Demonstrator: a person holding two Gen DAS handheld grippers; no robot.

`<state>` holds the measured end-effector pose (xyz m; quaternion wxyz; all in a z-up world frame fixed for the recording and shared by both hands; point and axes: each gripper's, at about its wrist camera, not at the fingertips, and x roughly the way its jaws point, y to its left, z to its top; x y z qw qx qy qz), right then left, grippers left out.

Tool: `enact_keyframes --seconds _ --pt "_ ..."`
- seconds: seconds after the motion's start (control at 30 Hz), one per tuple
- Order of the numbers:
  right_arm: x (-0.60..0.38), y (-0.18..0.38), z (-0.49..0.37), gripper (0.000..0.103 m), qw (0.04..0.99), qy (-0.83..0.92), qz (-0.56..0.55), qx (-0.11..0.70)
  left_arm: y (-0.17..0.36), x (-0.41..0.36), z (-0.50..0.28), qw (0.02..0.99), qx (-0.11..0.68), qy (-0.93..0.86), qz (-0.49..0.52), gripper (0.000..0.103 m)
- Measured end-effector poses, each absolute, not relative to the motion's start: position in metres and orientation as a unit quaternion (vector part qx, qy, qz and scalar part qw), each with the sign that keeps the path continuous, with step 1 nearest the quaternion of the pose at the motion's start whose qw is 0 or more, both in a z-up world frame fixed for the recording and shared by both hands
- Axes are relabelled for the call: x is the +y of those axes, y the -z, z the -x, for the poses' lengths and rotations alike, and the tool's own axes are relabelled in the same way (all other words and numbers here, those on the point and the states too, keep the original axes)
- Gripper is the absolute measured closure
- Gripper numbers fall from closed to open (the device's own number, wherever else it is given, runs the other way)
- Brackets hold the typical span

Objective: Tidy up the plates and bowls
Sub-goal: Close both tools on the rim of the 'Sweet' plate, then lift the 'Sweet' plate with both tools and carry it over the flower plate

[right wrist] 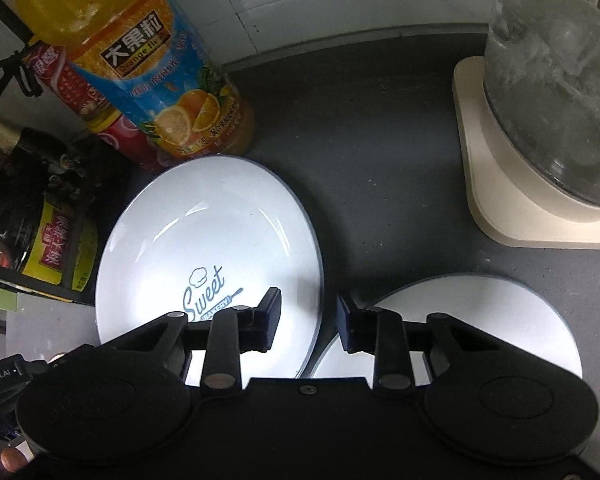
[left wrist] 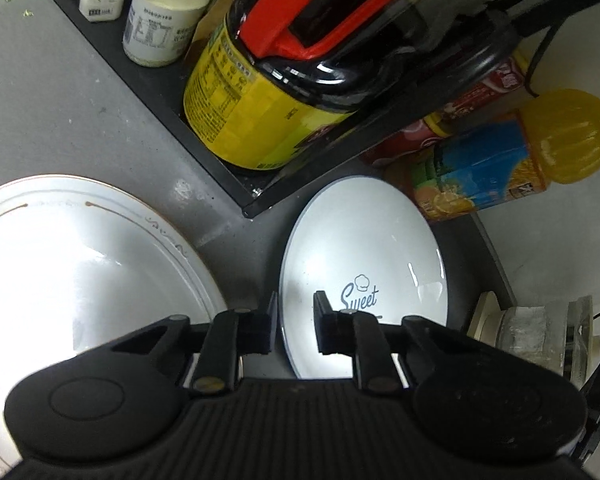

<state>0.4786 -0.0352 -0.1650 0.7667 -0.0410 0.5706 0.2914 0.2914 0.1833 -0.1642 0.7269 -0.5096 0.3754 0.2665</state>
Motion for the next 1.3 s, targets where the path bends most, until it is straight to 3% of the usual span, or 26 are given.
enact_keyframes --seconds 0.13,0.47,0.83,1.3 --pt "-0.032 0.174 -0.478 0.082 0.761 -0.286 0.040 0.582 0.172 0.188 -0.295 0.720 0.374 -0.269 0.519 0.094" --pt "-0.024 0.179 -0.473 0.083 0.774 -0.278 0.055 0.566 0.193 0.190 -0.313 0.716 0.401 -0.263 0.507 0.095" --pt "-0.041 0.157 -0.458 0.093 0.785 -0.301 0.028 0.541 0.184 0.193 -0.310 0.729 0.397 -0.253 0.497 0.099" --pt "-0.060 0.129 -0.424 0.094 0.797 -0.316 0.002 0.515 0.162 0.200 -0.278 0.744 0.405 -0.223 0.483 0.099"
